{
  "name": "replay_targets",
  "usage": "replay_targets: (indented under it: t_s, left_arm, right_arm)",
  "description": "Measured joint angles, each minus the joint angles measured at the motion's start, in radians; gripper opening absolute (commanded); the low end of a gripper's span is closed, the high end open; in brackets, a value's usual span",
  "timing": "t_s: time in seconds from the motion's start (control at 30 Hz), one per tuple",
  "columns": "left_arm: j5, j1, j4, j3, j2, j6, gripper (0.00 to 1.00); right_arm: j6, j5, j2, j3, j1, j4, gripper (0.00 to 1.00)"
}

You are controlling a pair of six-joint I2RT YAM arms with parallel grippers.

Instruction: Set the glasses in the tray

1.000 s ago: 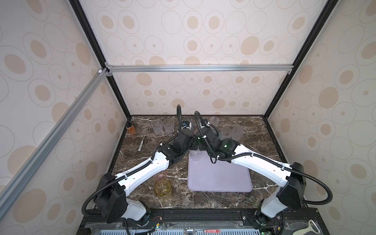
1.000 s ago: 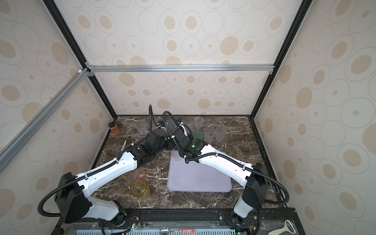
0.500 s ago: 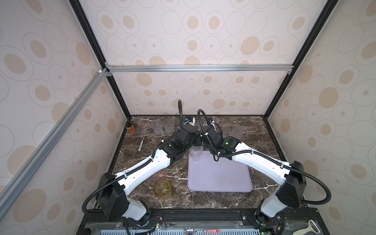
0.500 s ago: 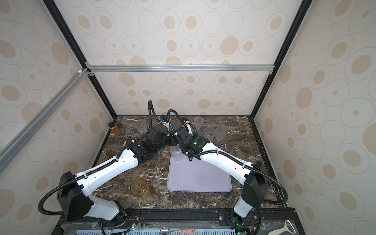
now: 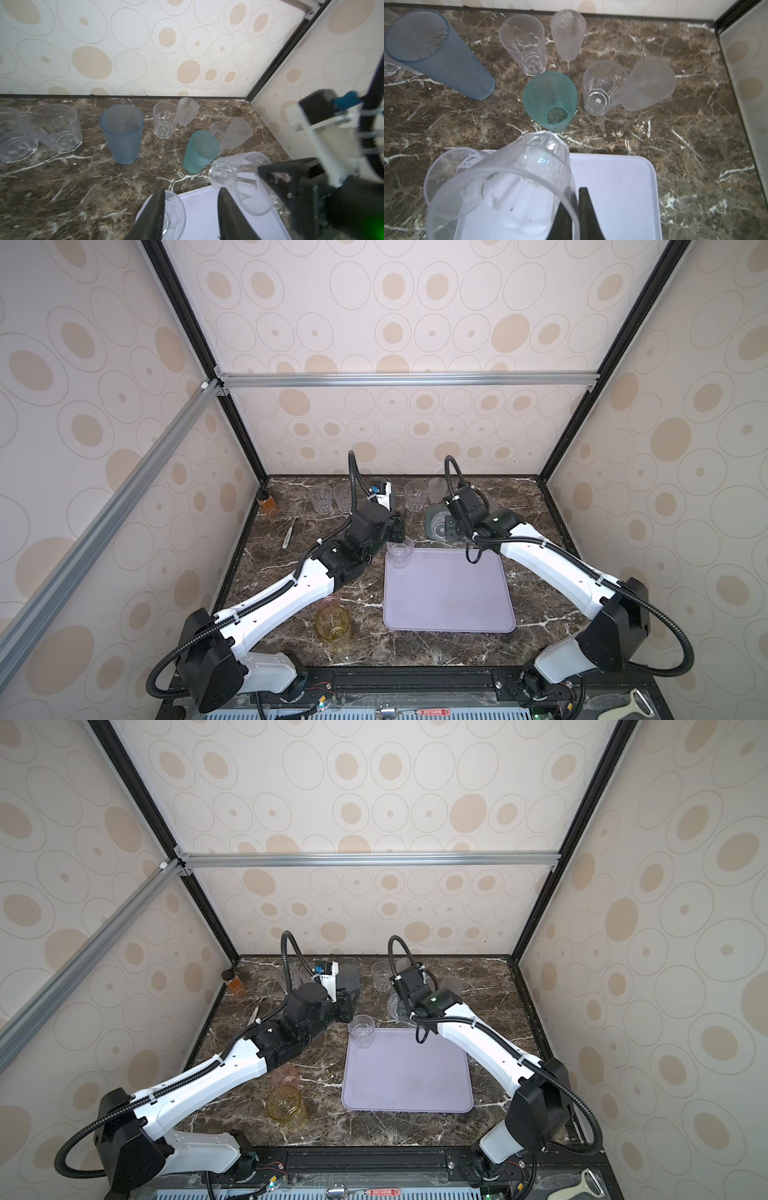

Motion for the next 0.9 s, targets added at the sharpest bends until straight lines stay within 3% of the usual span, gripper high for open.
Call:
replay_targets:
  t_s: [0.2,0.37,0.63,0.9]
  left_arm:
    - [-0.063,0.0,0.094,-0.203,-0.026,0.081,0.46]
    - [-0.077,0.0,0.139,-0.259,-0.027,0.1,0.46]
    - [-0.089,0.0,0.198,-0.289,-0.031,0.102,0.46]
    - [-0.089,0.0,0.212,-0.301,-0.031,0.102,0.46]
  right_arm:
    - [0.024,-0.183,-0.006,-0.041,-0.028,-0.092,0.03]
    - [0.056,-0.269,0.045,-0.084,-0.023,-0.091,0.02]
    - [0.073,-0.283,0.199,-0.075,-0.019,-0.047,0.01]
    - [0.071,-0.254,0.255,-0.023,-0.012,-0.037,0.0]
